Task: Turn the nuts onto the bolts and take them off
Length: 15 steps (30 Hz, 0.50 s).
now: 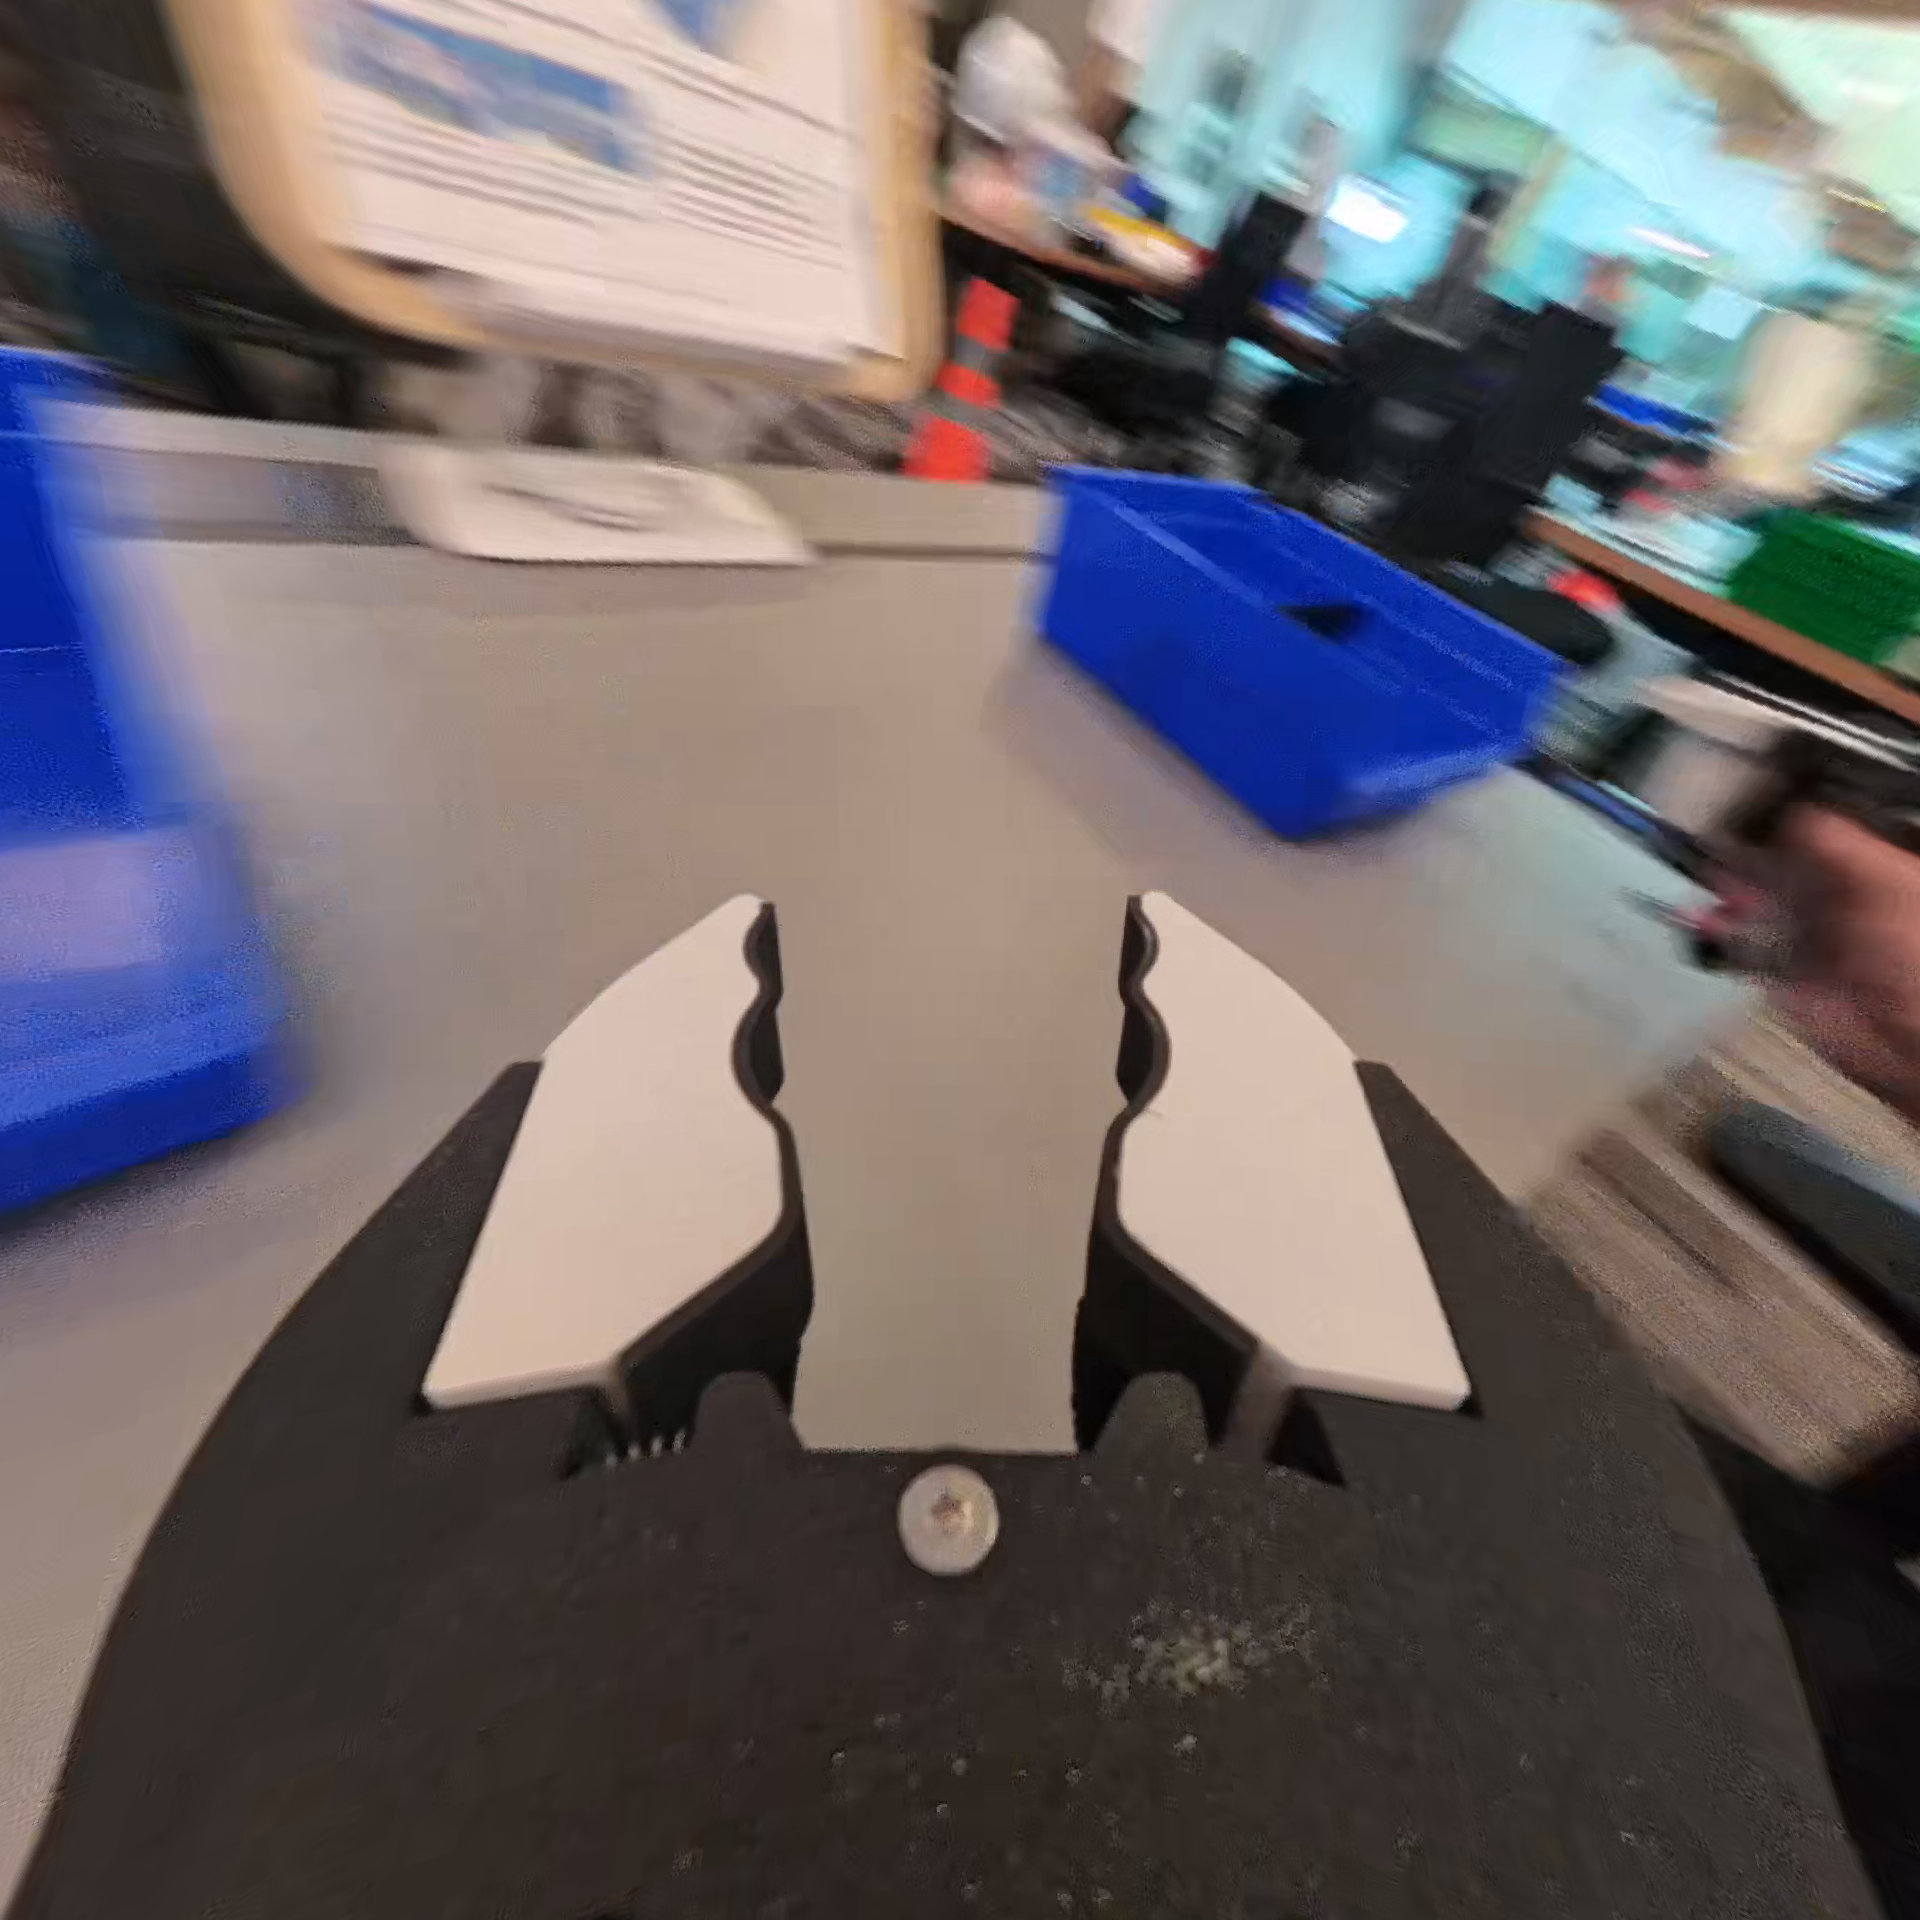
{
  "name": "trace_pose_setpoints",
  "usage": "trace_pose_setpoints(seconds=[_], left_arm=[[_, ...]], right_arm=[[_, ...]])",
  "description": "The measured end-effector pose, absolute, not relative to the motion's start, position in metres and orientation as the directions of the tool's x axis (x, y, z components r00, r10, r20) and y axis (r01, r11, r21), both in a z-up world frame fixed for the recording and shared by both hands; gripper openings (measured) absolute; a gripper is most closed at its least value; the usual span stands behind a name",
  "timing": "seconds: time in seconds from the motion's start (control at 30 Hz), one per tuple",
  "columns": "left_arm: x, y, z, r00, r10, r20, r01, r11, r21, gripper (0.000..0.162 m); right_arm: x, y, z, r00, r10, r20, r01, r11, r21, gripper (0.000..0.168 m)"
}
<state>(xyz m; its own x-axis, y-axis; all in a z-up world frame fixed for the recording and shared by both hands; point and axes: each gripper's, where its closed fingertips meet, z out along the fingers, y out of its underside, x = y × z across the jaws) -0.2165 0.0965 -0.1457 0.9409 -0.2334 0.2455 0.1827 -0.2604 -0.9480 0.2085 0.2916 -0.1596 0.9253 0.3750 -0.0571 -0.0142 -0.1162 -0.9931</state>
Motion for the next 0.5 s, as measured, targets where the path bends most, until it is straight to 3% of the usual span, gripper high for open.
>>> trace_pose_setpoints(seconds=[0.13, 0.23, 0.37, 0.5], left_arm=[[-0.066, 0.163, -0.134, 0.857, -0.491, 0.157, -0.017, -0.331, -0.943, 0.065], [0.006, 0.227, -0.158, 0.879, -0.476, 0.037, -0.148, -0.344, -0.927, 0.065], [0.049, 0.292, -0.193, 0.914, -0.336, 0.226, 0.044, -0.474, -0.879, 0.062], [0.060, 0.327, -0.219, 0.947, -0.257, 0.193, 0.039, -0.503, -0.863, 0.059]], right_arm=[[0.233, 0.330, -0.152, 0.950, 0.312, -0.024, 0.028, -0.159, -0.987, 0.073], [0.236, 0.357, -0.158, 0.951, 0.305, -0.048, 0.015, -0.203, -0.979, 0.073], [0.227, 0.384, -0.182, 0.948, 0.310, -0.065, 0.024, -0.276, -0.961, 0.079], [0.219, 0.403, -0.208, 0.950, 0.286, -0.130, -0.017, -0.368, -0.930, 0.078]])
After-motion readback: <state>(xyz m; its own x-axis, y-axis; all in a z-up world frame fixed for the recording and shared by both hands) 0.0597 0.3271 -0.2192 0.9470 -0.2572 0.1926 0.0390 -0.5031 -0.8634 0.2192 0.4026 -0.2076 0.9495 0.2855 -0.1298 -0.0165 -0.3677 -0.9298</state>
